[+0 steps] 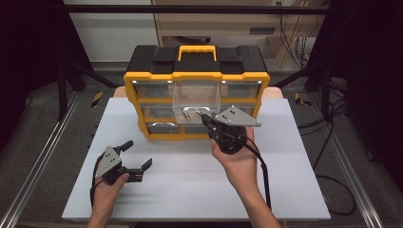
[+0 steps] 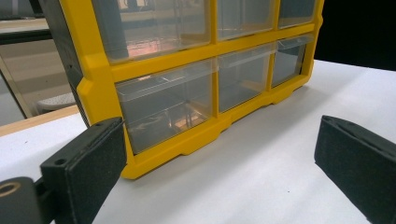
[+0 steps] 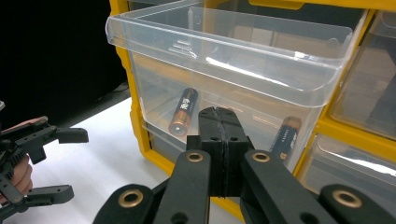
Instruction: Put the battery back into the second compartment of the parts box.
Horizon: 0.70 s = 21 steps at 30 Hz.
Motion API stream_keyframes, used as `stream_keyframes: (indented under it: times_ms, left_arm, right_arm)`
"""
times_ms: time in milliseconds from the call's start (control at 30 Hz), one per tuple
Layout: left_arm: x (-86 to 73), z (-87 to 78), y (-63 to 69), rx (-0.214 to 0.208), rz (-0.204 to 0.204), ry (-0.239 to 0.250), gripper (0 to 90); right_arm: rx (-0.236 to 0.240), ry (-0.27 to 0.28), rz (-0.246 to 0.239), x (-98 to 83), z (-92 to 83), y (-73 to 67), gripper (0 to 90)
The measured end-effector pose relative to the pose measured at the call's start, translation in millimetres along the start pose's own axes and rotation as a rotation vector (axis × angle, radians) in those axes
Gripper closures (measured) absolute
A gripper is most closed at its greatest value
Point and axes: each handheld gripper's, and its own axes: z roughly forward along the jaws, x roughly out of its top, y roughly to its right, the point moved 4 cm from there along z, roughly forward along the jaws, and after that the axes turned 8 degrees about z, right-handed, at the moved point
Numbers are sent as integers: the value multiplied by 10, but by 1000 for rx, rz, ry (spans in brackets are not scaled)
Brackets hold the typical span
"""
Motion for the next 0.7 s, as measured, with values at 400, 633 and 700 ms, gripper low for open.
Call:
stream_keyframes:
  times_ms: [400,633,700]
  left_arm:
    - [0,2,2,-1,1,-2,20]
    - [-1,1,1,-1,1,-3,20]
    - [-4,-1,0,-2,2,-5,20]
  right_arm:
    - [0,-1,2,10,5,9,900]
    - [2,-1,4,16,12,10,900]
    - [4,-2,4,18,15,9,900]
